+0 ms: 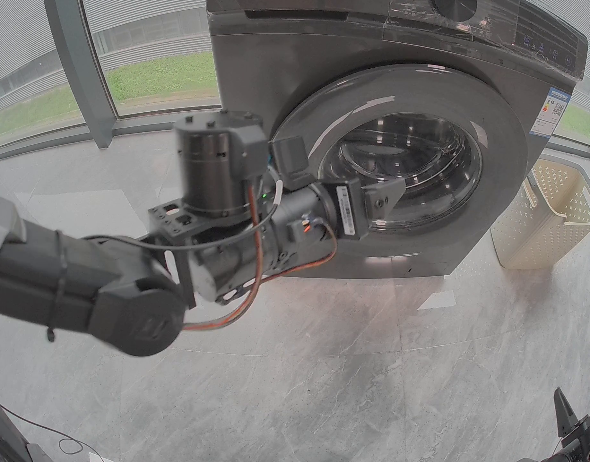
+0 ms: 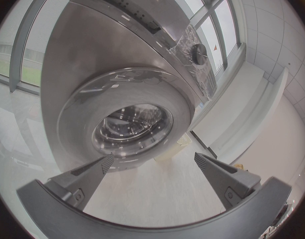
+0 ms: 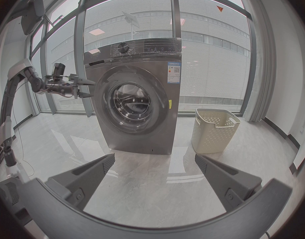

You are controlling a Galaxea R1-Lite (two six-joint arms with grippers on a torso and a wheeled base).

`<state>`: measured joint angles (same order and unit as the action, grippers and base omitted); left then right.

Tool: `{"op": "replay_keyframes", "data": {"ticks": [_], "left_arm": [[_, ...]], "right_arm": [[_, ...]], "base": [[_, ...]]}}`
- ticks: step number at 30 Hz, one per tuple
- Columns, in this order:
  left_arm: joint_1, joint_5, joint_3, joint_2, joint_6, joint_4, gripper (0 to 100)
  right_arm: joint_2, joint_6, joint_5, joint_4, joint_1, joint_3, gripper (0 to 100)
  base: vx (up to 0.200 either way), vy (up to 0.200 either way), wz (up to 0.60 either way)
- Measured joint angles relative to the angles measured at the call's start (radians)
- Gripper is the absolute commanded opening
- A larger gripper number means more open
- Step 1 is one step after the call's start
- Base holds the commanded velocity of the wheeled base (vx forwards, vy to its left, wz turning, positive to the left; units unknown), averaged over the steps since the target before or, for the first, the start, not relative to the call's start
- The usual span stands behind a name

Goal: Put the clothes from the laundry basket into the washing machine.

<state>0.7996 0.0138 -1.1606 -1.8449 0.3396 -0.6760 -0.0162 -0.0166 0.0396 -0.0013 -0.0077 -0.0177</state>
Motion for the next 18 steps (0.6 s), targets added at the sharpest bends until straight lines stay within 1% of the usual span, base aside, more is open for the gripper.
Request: {"op": "replay_keyframes", "data": {"ticks": [5,10,14,18], "left_arm": [[0.021,0.000,0.216,0.179,-0.024,0.006,100],[0.016,-0.002,0.416,0.402,-0.050,0.034,100],[-0.024,-0.005,0.554,0.590,-0.067,0.069,100],[-0.101,-0.009,0.695,0.799,-0.081,0.116,100]], "right_arm": [[0.000,0.000,0.000,0.000,0.000,0.000,100],[0.000,0.000,0.000,0.000,0.000,0.000,100],[0.000,0.000,0.000,0.000,0.000,0.000,100],[0.000,0.000,0.000,0.000,0.000,0.000,100]], "base": [[0.000,0.000,0.00],[0.000,0.000,0.00],[0.000,0.000,0.00],[0.000,0.000,0.00]]}}
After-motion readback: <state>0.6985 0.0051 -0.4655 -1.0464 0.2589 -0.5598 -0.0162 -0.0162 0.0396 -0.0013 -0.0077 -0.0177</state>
